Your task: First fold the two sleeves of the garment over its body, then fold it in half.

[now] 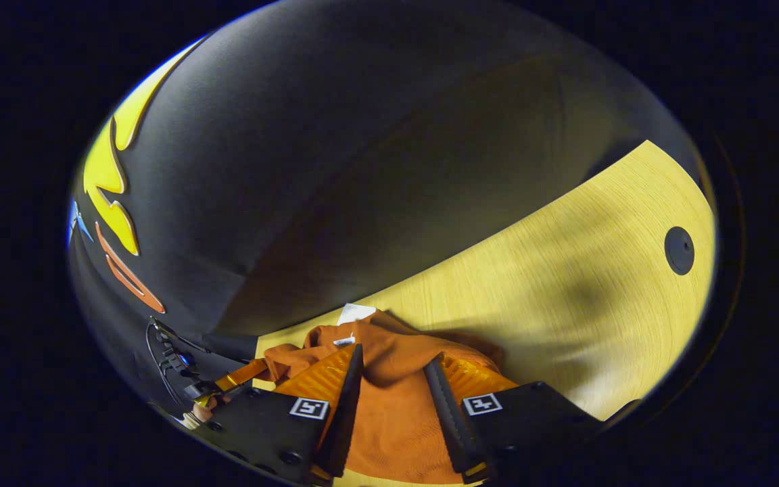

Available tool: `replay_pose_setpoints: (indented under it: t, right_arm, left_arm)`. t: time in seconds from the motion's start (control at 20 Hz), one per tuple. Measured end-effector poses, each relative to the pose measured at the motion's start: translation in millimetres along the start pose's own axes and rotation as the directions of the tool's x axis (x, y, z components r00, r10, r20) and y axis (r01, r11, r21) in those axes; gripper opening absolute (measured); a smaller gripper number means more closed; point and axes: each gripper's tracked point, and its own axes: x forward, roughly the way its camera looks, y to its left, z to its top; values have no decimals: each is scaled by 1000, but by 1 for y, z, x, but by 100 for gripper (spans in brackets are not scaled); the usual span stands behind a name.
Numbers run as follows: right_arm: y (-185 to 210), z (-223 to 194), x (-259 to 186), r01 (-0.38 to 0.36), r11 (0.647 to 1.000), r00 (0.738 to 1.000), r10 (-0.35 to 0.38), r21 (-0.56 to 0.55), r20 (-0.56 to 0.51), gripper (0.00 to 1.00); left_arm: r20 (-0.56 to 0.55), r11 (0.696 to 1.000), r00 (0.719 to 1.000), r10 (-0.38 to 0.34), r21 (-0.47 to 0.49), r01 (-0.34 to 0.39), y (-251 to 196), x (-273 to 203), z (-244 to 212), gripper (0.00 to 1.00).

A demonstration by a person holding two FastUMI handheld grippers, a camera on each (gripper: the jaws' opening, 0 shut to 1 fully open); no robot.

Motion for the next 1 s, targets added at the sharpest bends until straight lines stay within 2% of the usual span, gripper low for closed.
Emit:
replay_pose_setpoints:
  t: [0.05,0.15,0.2,0.35,0.4,0.5,0.65,0.75,1.0]
  right_arm:
    - [4,4,-2,-1,1000,1000,1,-12,15,51]
    - [13,15,-14,13,999,998,-11,-45,61,68]
    - [17,24,-20,38,997,995,-31,-73,91,84]
    - [25,38,-50,144,964,981,-109,-225,162,87]
    - [35,43,-68,176,941,973,-122,-289,194,97]
    - [59,45,-101,219,895,955,-115,-388,273,97]
    - [96,33,-160,268,840,923,-84,-472,374,98]
    - [116,20,-205,296,809,894,-48,-509,445,97]
    - [136,-27,-297,419,715,790,15,-559,612,97]
  left_arm:
    - [28,1000,999,-17,-15,18,-6,-2,7,27]
    - [64,999,997,-43,-28,45,-18,-4,19,63]
    - [67,1000,997,-27,-11,28,-20,-9,21,82]
    - [117,998,992,47,41,-52,-19,-39,36,90]
    - [163,996,985,57,53,-67,-20,-54,44,92]
    - [243,987,966,89,105,-118,-17,-93,55,93]
    - [354,962,925,135,177,-208,-22,-157,59,96]
    - [415,949,899,138,206,-240,-37,-197,50,97]
    - [523,937,843,129,213,-276,-72,-303,2,98]
